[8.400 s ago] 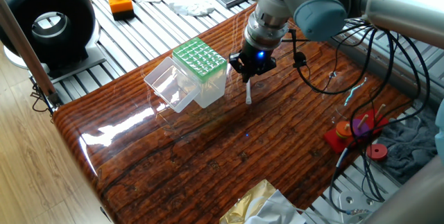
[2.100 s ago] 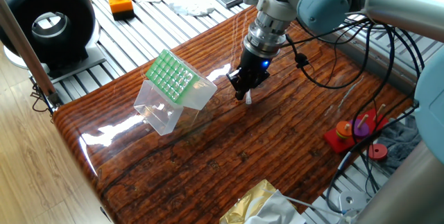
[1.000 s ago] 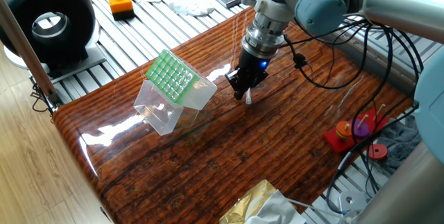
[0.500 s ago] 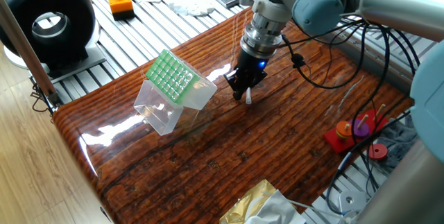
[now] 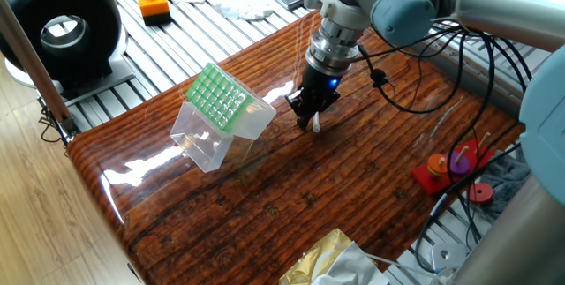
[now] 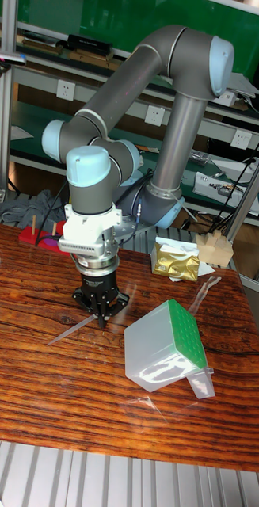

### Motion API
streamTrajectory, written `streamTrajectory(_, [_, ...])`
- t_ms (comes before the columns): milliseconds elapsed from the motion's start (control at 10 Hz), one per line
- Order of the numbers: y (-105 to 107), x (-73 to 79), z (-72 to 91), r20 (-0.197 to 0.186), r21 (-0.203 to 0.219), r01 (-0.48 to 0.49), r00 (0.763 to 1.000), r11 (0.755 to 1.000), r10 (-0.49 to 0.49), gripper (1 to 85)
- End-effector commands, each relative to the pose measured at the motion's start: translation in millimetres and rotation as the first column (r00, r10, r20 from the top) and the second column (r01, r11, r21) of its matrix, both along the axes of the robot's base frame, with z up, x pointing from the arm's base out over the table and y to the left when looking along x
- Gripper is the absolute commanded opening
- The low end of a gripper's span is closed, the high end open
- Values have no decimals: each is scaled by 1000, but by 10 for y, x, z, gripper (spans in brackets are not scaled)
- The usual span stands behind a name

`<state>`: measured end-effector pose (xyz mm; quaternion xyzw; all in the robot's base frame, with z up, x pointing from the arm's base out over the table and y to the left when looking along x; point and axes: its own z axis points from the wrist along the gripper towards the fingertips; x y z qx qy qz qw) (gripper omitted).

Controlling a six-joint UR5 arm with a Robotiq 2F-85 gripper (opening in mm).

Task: Insert a large pipette tip into the holder for large pipette tips

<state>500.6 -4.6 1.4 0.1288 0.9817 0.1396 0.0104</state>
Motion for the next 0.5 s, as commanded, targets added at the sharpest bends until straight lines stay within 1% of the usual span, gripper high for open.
streamTrajectory(0, [-15, -61, 27, 4, 19, 6, 1000, 1000, -6, 10])
streamTrajectory(400, [-77, -176, -22, -6, 37, -9, 1000, 999, 10, 10])
